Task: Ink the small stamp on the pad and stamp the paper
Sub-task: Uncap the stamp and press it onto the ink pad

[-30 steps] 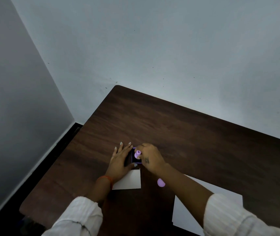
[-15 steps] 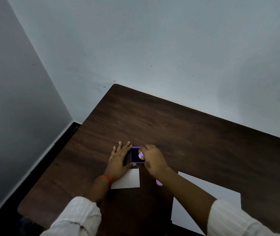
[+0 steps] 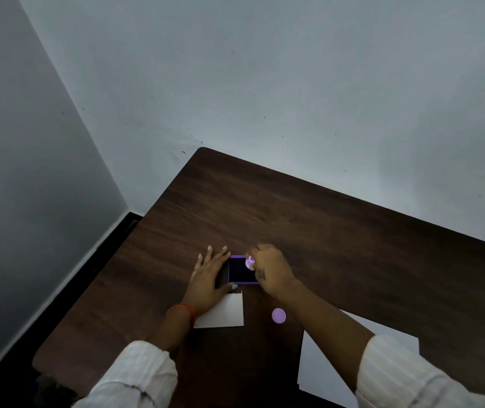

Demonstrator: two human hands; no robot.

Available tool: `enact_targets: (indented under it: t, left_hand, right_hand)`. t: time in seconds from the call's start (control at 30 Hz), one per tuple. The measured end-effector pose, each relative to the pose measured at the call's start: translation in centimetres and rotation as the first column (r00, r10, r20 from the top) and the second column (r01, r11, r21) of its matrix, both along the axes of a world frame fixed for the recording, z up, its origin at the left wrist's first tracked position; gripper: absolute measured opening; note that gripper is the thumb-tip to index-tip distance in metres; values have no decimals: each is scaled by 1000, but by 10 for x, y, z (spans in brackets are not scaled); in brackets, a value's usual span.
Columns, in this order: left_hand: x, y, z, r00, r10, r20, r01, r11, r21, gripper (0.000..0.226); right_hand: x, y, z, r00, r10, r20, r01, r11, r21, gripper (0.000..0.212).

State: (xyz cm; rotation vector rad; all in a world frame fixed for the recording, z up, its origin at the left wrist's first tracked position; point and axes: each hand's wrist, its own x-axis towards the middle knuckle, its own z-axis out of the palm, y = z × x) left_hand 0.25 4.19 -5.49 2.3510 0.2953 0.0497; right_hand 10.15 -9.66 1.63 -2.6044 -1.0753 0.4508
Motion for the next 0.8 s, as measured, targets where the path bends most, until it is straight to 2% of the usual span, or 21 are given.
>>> enact_targets:
  t: [0.23, 0.37, 0.43, 0.57, 0.63, 0.8]
  left_hand:
    - [0, 1, -2, 1000, -6, 5, 6, 1000, -3, 72]
    - [0, 0, 0, 1000, -7, -9, 7, 1000, -3, 72]
    - [0, 0, 1, 1000, -7, -13, 6, 1000, -8, 72]
    - [-1, -1, 3, 1000, -5, -14, 5, 1000, -2, 72]
    - [-1, -1, 3, 1000, -2, -18, 2, 1000, 0, 72]
    - [-1, -1, 2, 1000, -1, -16, 2, 1000, 11, 71]
  right_hand:
    - [-1, 1, -7, 998, -47, 40, 48, 999, -24, 17]
    - [-10, 2, -10, 996, -65, 53, 67, 997, -33, 22]
    - [-5, 3, -2, 996, -86, 10, 87, 996, -33, 18]
    - [12, 1, 15, 967, -160, -197, 164, 986, 8, 22]
    - [3, -3, 11, 980, -87, -179, 81, 996, -42, 22]
    - [-14, -14, -6, 999, 48, -1, -48, 999, -14, 22]
